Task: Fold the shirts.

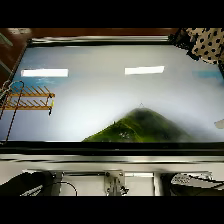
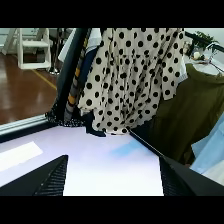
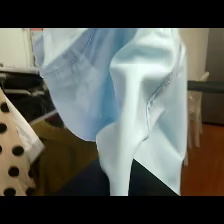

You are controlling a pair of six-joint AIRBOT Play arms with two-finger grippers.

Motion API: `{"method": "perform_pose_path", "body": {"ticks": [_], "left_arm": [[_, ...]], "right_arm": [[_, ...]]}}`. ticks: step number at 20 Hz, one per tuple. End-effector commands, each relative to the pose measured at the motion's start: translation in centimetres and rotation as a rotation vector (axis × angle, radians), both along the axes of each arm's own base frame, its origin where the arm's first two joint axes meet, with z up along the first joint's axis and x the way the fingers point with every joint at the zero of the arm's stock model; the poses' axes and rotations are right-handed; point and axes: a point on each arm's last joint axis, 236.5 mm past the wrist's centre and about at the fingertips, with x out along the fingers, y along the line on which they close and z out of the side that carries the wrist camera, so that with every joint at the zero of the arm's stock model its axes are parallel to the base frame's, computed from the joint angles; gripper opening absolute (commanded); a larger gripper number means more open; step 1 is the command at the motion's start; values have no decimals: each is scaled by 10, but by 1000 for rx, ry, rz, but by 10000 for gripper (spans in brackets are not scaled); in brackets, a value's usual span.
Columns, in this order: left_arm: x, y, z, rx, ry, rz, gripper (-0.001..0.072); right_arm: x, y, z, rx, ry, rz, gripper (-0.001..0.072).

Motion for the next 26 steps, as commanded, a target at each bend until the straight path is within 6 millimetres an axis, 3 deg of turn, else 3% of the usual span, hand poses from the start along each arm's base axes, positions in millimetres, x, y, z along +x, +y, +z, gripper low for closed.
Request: {"method": "perform_pose_path", "body": {"ticks": [1, 4, 7, 8, 9, 10, 12, 15, 18, 20, 22, 26], "left_arm": [[0, 2, 5, 4, -35, 7, 708], [-1, 2, 6, 14, -47, 7, 707], [-2, 3, 7, 25, -63, 9, 708], [-2, 3, 7, 25, -64, 9, 708], [-2, 3, 7, 26, -64, 9, 708], [-2, 3, 7, 26, -64, 9, 708], [-1, 3, 6, 28, -65, 11, 708], [3, 6, 4, 48, -73, 35, 708], [13, 10, -7, 101, -67, 68, 708], [21, 13, -25, 166, -37, 92, 707], [28, 15, -50, 249, 13, 106, 707], [40, 24, -100, 369, 173, 144, 706]], "right_arm": [[7, 3, -54, 170, 105, -33, 62], [1, -3, -84, 273, 137, -77, 62], [1, -3, -86, 278, 141, -80, 69], [2, -2, -84, 272, 136, -75, 146], [3, -2, -82, 269, 131, -70, 451], [3, 2, -82, 283, 124, -57, 639], [7, 23, -93, 378, 141, 12, 642], [15, 67, -148, 607, 294, 120, 641], [0, 121, -225, 867, 573, 177, 641], [-7, 161, -258, 979, 735, 241, 641], [2, 219, -279, 1076, 855, 380, 642], [34, 322, -283, 1043, 1000, 613, 642]]}}
